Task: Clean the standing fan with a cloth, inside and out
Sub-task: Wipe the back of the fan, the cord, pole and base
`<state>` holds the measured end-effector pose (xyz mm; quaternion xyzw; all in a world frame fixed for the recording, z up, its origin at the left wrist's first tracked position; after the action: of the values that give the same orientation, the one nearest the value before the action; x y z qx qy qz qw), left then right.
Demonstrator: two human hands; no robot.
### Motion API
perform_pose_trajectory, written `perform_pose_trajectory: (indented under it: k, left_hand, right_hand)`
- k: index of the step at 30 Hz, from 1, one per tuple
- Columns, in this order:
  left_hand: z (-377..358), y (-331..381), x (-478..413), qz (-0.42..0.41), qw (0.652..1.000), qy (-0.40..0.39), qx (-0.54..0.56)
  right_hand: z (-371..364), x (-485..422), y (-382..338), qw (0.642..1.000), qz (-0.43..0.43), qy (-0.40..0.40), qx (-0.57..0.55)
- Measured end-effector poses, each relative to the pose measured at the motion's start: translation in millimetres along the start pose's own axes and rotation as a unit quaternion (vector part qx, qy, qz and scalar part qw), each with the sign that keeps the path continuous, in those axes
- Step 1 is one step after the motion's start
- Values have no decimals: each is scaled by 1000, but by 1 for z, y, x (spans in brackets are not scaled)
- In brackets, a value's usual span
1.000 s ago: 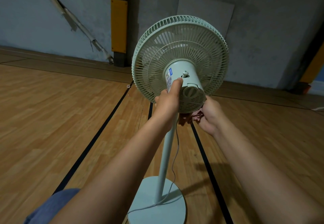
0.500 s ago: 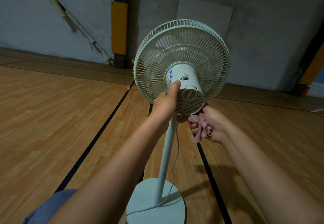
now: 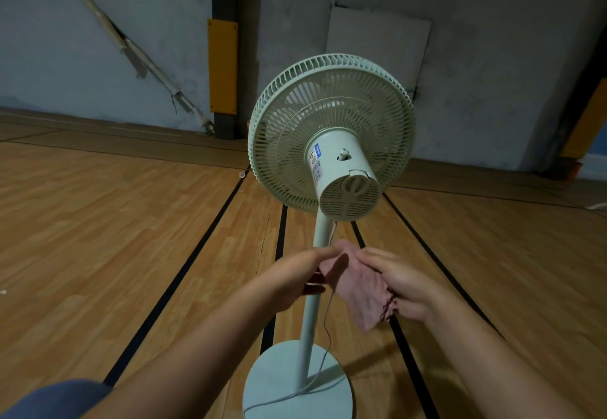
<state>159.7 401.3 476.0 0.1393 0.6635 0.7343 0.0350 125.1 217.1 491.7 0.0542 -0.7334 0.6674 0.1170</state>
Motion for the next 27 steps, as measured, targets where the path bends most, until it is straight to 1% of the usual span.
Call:
perform_pose_trajectory:
  k: [4, 6, 7, 8, 9, 10, 11, 13, 15, 17, 19, 22, 25, 27]
  left_hand:
    - [7, -3, 7, 6, 999, 25, 35]
    - [10, 1, 11, -3, 998, 35, 57]
    - [14, 6, 14, -14, 997, 50, 58]
    - [18, 13, 16, -28, 995, 75, 52]
    - [24, 20, 18, -39, 992, 110, 49]
    - [31, 28, 18, -47, 986, 153, 51]
    - [41, 37, 17, -59, 976, 201, 53]
    - [59, 59, 18, -114, 947, 294, 60]
    - [70, 85, 22, -201, 909, 362, 45]
    - [71, 112, 25, -305, 863, 403, 0]
    - [64, 138, 17, -394, 831, 391, -43]
    - [47, 166, -1, -468, 818, 319, -104]
    - [28, 179, -17, -487, 811, 247, -210]
    - [24, 185, -23, -475, 818, 214, -245]
  right_hand:
    - [-11, 7, -2, 1000, 23, 8, 1]
    - [-15, 11, -8, 998, 41, 23, 31]
    - [-16, 12, -11, 993, 69, 50, 78]
    - [-15, 13, -17, 980, 107, 94, 141]
    - [-13, 14, -24, 955, 153, 151, 202]
    - [-10, 14, -32, 928, 199, 206, 237]
    - [-8, 15, -41, 910, 239, 245, 235]
    - [-6, 16, -57, 895, 290, 280, 190]
    - [-11, 12, -71, 899, 305, 271, 160]
    - [-21, 4, -82, 915, 294, 245, 130]
    - [-31, -3, -90, 936, 261, 219, 84]
    - [-44, -9, -89, 967, 200, 156, 12]
    - [-53, -15, -81, 984, 143, 91, -51]
    - [-56, -18, -80, 985, 131, 63, -92]
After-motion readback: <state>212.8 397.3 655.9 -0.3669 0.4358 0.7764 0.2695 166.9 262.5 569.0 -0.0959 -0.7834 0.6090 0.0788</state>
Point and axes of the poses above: each hand's wrist, its own x-axis away from the middle knuckle, its own z-axis out of the back of the hand, y = z × x, the point moved 3 cm from there along -x, towards the middle knuckle, and after that the axes turned 14 degrees about y, right-handed, at the moved point
